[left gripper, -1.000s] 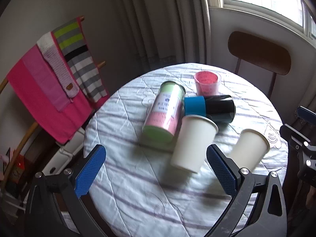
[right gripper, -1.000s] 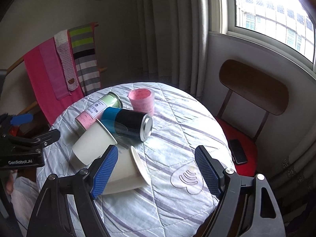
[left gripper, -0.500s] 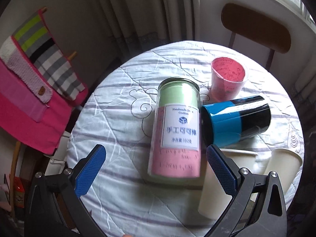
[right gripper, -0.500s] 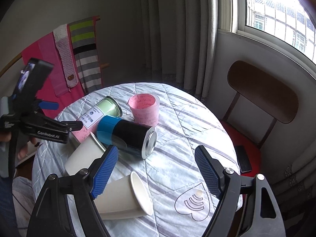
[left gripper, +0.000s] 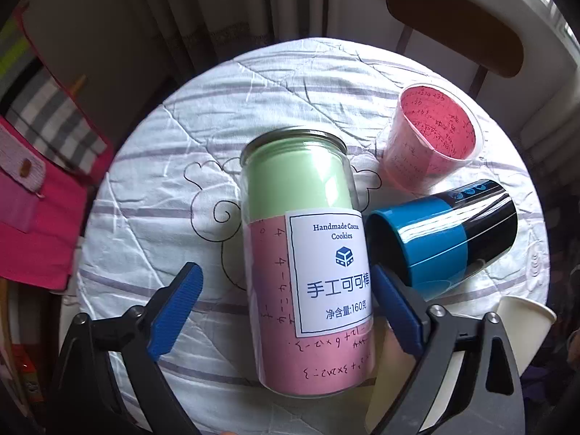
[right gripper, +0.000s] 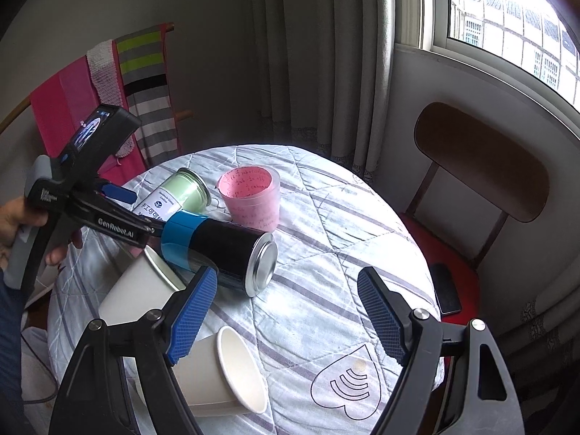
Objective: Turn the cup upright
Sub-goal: 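Close the left tool around the pink-labelled jar and lift it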
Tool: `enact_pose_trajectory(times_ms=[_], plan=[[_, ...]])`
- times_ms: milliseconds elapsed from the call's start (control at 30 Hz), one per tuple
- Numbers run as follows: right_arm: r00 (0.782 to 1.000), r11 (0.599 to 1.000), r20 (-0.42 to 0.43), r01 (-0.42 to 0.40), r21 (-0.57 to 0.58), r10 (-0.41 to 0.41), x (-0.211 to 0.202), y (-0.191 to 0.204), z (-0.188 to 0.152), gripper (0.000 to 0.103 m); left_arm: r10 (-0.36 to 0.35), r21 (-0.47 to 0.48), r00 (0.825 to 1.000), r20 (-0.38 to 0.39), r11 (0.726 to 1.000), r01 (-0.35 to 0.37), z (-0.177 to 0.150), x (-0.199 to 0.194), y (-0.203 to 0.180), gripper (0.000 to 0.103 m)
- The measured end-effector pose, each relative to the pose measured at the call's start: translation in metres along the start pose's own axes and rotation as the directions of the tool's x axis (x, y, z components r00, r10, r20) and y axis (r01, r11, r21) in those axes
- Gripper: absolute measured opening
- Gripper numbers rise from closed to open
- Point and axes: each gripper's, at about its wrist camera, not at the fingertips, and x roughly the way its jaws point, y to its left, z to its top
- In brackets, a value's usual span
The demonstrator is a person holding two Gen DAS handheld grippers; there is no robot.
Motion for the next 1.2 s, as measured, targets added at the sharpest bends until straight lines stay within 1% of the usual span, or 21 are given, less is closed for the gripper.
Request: enact_pose_trajectory(times_ms=[67, 167, 233, 300, 367, 433, 567, 633, 700, 833, 933, 1000, 1067, 1167, 1200], plan=[[1.000, 1.000, 0.002, -0.002, 0.004, 0.002, -0.001, -0.001, 0.000, 0.081, -0.055, 0.012, 0.998, -0.029, 0.998, 0.055, 0.001, 0.005, 0.000, 0.081], [1.000, 1.000, 0.004, -0.003, 0.003, 0.003, -0.002, 0.001, 0.000, 0.081, -0.088, 0.012, 0.994, -0.068, 0.996, 0.089, 0.001, 0.016, -0.001, 0.080], [1.000, 1.000, 0.005, 0.000, 0.000, 0.000, -0.003, 0.002, -0.001, 0.081, -0.090, 0.003, 0.993, -0.073, 0.996, 0.091, 0.000, 0.020, 0.000, 0.071], [1.000, 1.000, 0.007, 0.002, 0.002, -0.002, -0.004, 0.003, -0.001, 0.081, -0.086, -0.007, 0.995, -0.056, 0.996, 0.086, 0.000, 0.018, 0.000, 0.071], [1.000, 1.000, 0.006, 0.003, 0.000, -0.003, -0.005, 0.005, 0.000, 0.081, -0.064, 0.008, 0.997, -0.046, 0.998, 0.064, -0.004, 0.015, -0.002, 0.071], [1.000, 1.000, 0.009, 0.001, -0.004, -0.001, -0.006, 0.007, 0.000, 0.081, -0.057, 0.005, 0.997, -0.043, 0.998, 0.058, -0.008, 0.011, 0.000, 0.071], [1.000, 1.000, 0.015, -0.006, -0.009, 0.006, -0.008, 0.014, 0.000, 0.081, -0.035, -0.010, 0.999, -0.020, 0.999, 0.034, -0.020, -0.003, 0.012, 0.071], [1.000, 1.000, 0.018, -0.012, -0.015, 0.012, -0.008, 0.019, 0.000, 0.081, -0.034, -0.015, 0.999, -0.014, 0.999, 0.034, -0.025, -0.010, 0.015, 0.071], [1.000, 1.000, 0.018, -0.020, -0.021, 0.020, -0.009, 0.025, 0.000, 0.081, -0.036, -0.028, 0.999, -0.003, 0.999, 0.036, -0.035, -0.016, 0.020, 0.071], [1.000, 0.999, 0.017, -0.024, -0.043, 0.024, -0.010, 0.039, -0.001, 0.081, -0.006, -0.056, 1.000, 0.012, 0.998, 0.007, -0.060, -0.023, 0.037, 0.071], [0.999, 0.998, 0.018, -0.037, -0.050, 0.038, -0.013, 0.047, -0.002, 0.081, -0.023, -0.064, 0.999, 0.026, 0.998, 0.024, -0.086, -0.033, 0.045, 0.071], [0.999, 0.998, 0.021, -0.043, -0.055, 0.044, -0.016, 0.054, -0.002, 0.081, -0.014, -0.054, 0.999, 0.032, 0.998, 0.016, -0.103, -0.039, 0.043, 0.071], [0.998, 0.997, 0.025, -0.048, -0.061, 0.049, -0.020, 0.062, -0.002, 0.081, -0.026, -0.049, 0.999, 0.042, 0.998, 0.028, -0.119, -0.044, 0.040, 0.071], [0.998, 0.996, 0.024, -0.052, -0.077, 0.054, -0.024, 0.076, -0.004, 0.081, -0.045, -0.030, 0.998, 0.042, 0.998, 0.047, -0.134, -0.047, 0.032, 0.071], [0.998, 0.995, 0.024, -0.048, -0.084, 0.050, -0.025, 0.080, -0.005, 0.081, -0.039, -0.018, 0.999, 0.036, 0.999, 0.040, -0.141, -0.047, 0.028, 0.071]])
